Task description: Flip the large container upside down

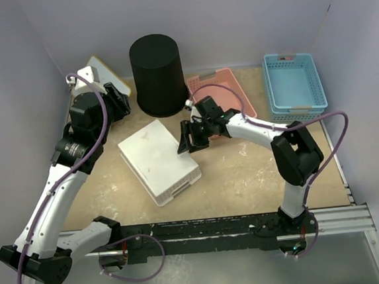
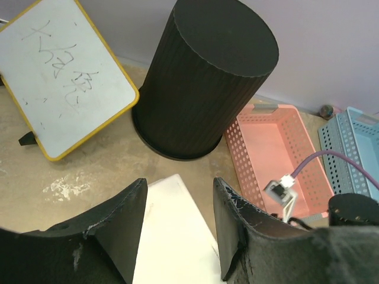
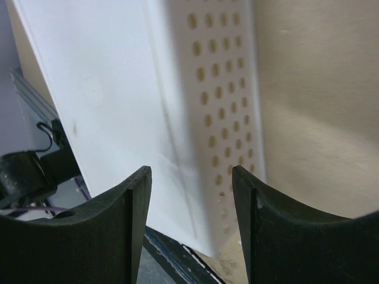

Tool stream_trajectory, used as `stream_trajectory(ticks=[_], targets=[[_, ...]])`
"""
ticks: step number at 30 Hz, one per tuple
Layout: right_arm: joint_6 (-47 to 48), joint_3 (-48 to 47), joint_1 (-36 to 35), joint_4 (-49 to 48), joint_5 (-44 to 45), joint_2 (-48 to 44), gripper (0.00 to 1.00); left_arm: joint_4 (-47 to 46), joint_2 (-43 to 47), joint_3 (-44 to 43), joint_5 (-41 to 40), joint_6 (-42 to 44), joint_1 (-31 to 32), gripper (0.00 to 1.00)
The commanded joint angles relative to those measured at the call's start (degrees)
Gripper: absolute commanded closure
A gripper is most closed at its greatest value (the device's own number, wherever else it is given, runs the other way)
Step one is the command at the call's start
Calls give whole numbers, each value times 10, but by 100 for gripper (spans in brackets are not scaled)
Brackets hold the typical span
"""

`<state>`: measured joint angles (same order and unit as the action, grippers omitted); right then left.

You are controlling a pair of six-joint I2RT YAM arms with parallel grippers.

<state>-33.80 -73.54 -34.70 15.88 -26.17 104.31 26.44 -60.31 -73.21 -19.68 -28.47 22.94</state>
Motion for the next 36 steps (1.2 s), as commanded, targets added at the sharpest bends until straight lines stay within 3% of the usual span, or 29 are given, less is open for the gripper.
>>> stream_trajectory(ticks=[1,7,12,19,22,24,30,36], targets=[[21,-35,-83,-58,-76,26,40,-13,7,-9,2,-2,-2,54],[-15,-154,-163,-143,-138,123,40,2,13,-30,-17,3,-1,54],[-43,-240,-176,-174,-197,172,41,17,19,-35,-32,7,-1,54],[42,-105,-79,-73,-12,27,40,18,17,-17,-19,10,-1,54],[96,-72,-32,4,143,-46,39,15,1,5,21,15,-1,54],[128,-63,-10,41,245,-67,33,9,-21,30,75,4,5,54],[188,-166,23,114,365,4,29,-23,-101,126,106,-37,86,54],[201,-274,25,132,357,128,37,-51,-148,201,129,-65,87,54]])
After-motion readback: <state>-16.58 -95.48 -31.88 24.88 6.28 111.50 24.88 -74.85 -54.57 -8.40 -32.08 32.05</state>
